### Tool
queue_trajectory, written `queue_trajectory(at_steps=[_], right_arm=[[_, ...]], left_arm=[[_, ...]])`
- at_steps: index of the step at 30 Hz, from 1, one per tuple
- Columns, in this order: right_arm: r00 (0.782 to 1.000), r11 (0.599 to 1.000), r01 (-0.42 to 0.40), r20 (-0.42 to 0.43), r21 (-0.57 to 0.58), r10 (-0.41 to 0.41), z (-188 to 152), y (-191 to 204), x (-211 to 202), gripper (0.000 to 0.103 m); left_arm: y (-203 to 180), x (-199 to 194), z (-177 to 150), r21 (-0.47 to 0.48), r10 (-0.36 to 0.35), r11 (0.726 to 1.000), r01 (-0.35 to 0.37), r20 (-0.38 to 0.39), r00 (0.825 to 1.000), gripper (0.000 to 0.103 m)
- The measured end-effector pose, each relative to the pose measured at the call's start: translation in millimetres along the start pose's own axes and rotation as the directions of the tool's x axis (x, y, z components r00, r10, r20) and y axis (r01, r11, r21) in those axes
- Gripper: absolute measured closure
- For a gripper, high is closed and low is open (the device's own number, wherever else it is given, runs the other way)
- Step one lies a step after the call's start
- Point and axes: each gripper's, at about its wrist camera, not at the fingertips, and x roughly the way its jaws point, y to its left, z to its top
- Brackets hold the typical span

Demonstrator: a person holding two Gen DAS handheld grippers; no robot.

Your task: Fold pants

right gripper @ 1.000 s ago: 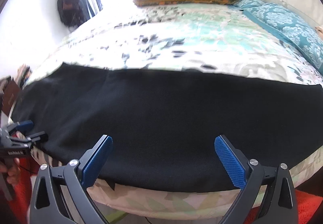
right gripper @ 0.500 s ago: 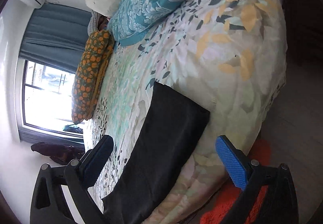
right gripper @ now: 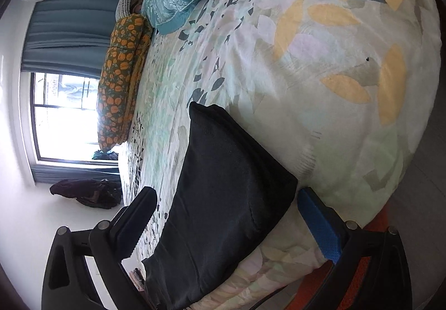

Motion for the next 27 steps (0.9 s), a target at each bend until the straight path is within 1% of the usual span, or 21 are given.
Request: queue_trajectory(at_steps=[2, 4, 6, 8, 11, 13, 14, 15, 16, 17, 18, 20, 21, 22, 24, 27], right_arm=[[1.0, 0.998, 0.025, -0.014, -0.06, -0.026, 0.5, 3.5, 1.5, 0.007], [0.999, 0.996, 0.04, -0.03, -0.084, -0.043, 2.4, 3.6, 4.4, 0.011], [0.998, 0.995, 0.041, -0.04, -0.09, -0.045, 4.1, 1.1, 5.1, 0.014], [0.998, 0.995, 0.041, -0.039, -0.09, -0.045, 6.6, -2.1, 4.2, 0.021], [0.999, 0.997, 0.029, -0.042, -0.075, -0.032, 8.5, -6.7, 5.3, 0.023], [0.998, 0.996, 0.039, -0.048, -0.081, -0.043, 8.7, -6.7, 7.8, 0.023], [0.997, 0.994, 0.058, -0.05, -0.091, -0.062, 8.3, -5.5, 8.1, 0.026], [0.994, 0.99, 0.093, -0.05, -0.102, -0.098, 8.5, -4.1, 9.1, 0.031], [0.988, 0.984, 0.139, -0.049, -0.114, -0.145, 8.1, -3.5, 8.8, 0.049], [0.984, 0.979, 0.163, -0.055, -0.121, -0.17, 7.8, -3.9, 9.0, 0.07], [0.985, 0.981, 0.152, -0.058, -0.12, -0.16, 8.0, -4.9, 7.8, 0.07], [0.99, 0.986, 0.117, -0.059, -0.12, -0.125, 6.2, -3.9, 3.0, 0.079], [0.994, 0.989, 0.091, -0.051, -0.117, -0.098, 3.9, -0.8, -1.0, 0.081], [0.997, 0.992, 0.056, -0.042, -0.116, -0.062, 1.0, 4.6, -6.0, 0.082], [0.998, 0.991, -0.042, -0.042, -0.127, 0.037, -8.7, 23.0, -14.6, 0.083], [0.987, 0.972, -0.151, -0.08, -0.179, 0.138, -32.4, 62.3, -19.3, 0.084]], left_arm=[[-3.6, 1.2, 0.0, 0.013, 0.004, 1.0, -0.004, 0.0, 1.0, 0.003], [-7.3, 1.3, -0.8, 0.03, 0.005, 1.0, -0.005, 0.001, 1.0, 0.003], [-11.5, 1.6, -1.6, 0.05, 0.009, 0.999, -0.009, 0.002, 1.0, 0.003], [-14.9, 2.4, -2.7, 0.067, 0.014, 0.998, -0.015, 0.002, 1.0, 0.003], [-16.8, 3.6, -3.9, 0.075, 0.017, 0.997, -0.017, -0.003, 1.0, 0.003], [-17.0, 4.4, -4.1, 0.076, 0.018, 0.997, -0.018, -0.007, 1.0, 0.003], [-17.2, 4.8, -3.9, 0.076, 0.019, 0.997, -0.018, -0.008, 1.0, 0.003], [-17.3, 4.9, -3.7, 0.076, 0.019, 0.997, -0.018, -0.008, 1.0, 0.003], [-17.3, 4.8, -3.6, 0.076, 0.019, 0.997, -0.019, -0.007, 1.0, 0.003], [-17.4, 4.6, -3.2, 0.075, 0.02, 0.997, -0.02, -0.005, 1.0, 0.003], [-17.3, 4.1, -2.8, 0.074, 0.021, 0.997, -0.021, -0.003, 1.0, 0.003], [-15.8, 2.5, -1.8, 0.067, 0.023, 0.997, -0.023, 0.004, 1.0, 0.003], [-14.2, 1.6, -1.3, 0.061, 0.022, 0.998, -0.023, 0.006, 1.0, 0.003], [-12.4, 0.9, -0.6, 0.052, 0.02, 0.998, -0.02, 0.006, 1.0, 0.003], [-8.8, 0.0, 1.3, 0.033, 0.012, 0.999, -0.012, 0.007, 1.0, 0.003], [-4.7, -0.3, 4.8, 0.001, -0.007, 1.0, 0.007, 0.007, 1.0, 0.003]])
